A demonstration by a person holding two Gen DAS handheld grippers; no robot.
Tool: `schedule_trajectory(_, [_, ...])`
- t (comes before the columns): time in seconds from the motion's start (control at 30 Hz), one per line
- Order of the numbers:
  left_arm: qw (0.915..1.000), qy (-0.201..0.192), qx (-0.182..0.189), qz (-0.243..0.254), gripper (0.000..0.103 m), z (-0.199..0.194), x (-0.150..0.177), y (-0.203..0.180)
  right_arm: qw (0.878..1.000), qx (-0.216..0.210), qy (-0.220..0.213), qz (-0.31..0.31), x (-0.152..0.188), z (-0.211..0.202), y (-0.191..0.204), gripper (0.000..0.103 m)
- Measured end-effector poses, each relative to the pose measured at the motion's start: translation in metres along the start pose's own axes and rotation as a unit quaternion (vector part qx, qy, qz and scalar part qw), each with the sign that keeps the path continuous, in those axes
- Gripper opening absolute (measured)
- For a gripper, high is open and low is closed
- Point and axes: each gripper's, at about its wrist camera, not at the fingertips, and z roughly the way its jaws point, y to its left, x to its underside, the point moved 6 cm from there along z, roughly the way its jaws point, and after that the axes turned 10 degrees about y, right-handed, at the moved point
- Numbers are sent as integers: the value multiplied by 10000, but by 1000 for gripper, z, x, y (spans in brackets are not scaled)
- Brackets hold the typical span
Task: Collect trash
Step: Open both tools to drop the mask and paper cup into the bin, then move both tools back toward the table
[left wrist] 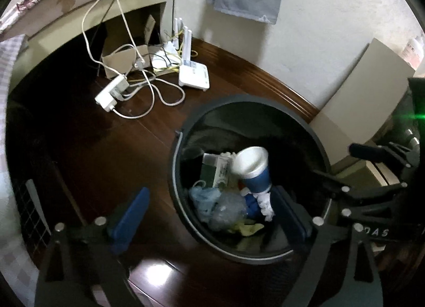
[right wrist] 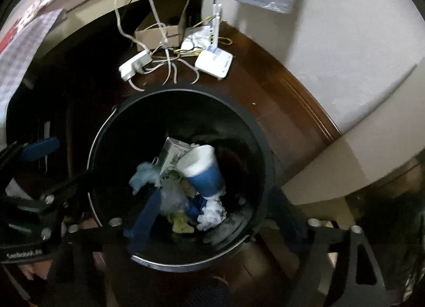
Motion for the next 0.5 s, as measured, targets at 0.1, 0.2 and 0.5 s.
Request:
schedule_trajectory(0.1, [10000,-57,-76,-6,94,-5,0,4,10000,30,-51,52,-2,-3,0,99])
schedule_trajectory(0.2, [9998,-108,-138,-1,94,-9,0,5,9999,49,-143,68,-6,-8,0,99])
schedule_trajectory(0.5, [9989,-277,-367,-68,94,-35,6,14,9989,-18,-476,-55,-6,-38,12,100])
